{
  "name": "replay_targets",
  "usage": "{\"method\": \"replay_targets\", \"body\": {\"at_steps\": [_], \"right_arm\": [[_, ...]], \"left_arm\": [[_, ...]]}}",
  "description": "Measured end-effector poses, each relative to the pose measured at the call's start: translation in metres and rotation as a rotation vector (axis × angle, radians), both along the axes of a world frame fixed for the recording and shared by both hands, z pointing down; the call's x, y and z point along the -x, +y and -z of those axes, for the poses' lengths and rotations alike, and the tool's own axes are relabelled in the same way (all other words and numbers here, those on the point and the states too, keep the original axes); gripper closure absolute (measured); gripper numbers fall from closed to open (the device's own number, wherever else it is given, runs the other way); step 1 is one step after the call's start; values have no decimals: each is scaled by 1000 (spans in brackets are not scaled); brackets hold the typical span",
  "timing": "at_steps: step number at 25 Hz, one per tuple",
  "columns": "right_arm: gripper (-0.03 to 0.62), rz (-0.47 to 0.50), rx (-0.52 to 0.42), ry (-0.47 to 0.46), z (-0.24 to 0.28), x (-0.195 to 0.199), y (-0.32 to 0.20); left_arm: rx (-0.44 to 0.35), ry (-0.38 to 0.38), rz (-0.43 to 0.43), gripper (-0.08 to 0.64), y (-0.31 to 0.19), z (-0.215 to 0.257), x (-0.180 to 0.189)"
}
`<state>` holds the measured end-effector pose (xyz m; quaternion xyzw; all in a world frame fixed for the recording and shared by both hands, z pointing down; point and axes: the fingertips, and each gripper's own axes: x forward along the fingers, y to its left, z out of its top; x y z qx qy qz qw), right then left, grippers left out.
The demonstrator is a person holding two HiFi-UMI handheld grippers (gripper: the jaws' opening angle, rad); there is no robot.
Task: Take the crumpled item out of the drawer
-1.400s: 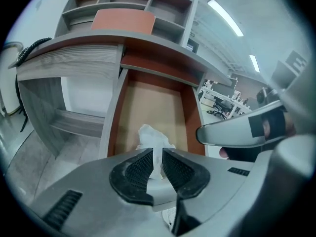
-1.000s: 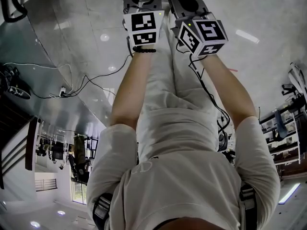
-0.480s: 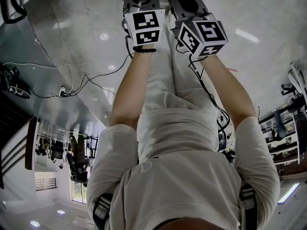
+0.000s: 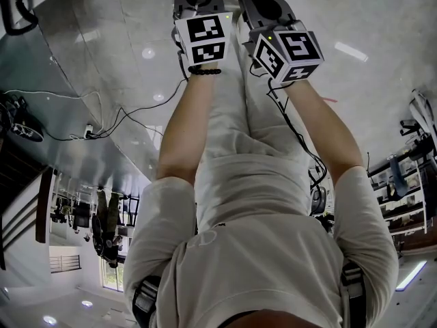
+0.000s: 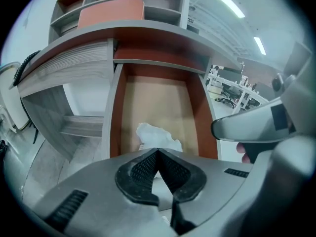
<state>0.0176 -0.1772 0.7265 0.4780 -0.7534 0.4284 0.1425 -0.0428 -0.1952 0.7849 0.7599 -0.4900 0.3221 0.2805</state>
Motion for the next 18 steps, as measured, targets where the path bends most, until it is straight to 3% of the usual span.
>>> {"method": "replay_targets", "body": {"at_steps": [18], "right_arm": [[591, 7, -19, -7, 17, -6, 0]], "left_arm": [[-20, 19, -8, 565, 5, 22, -3]]}}
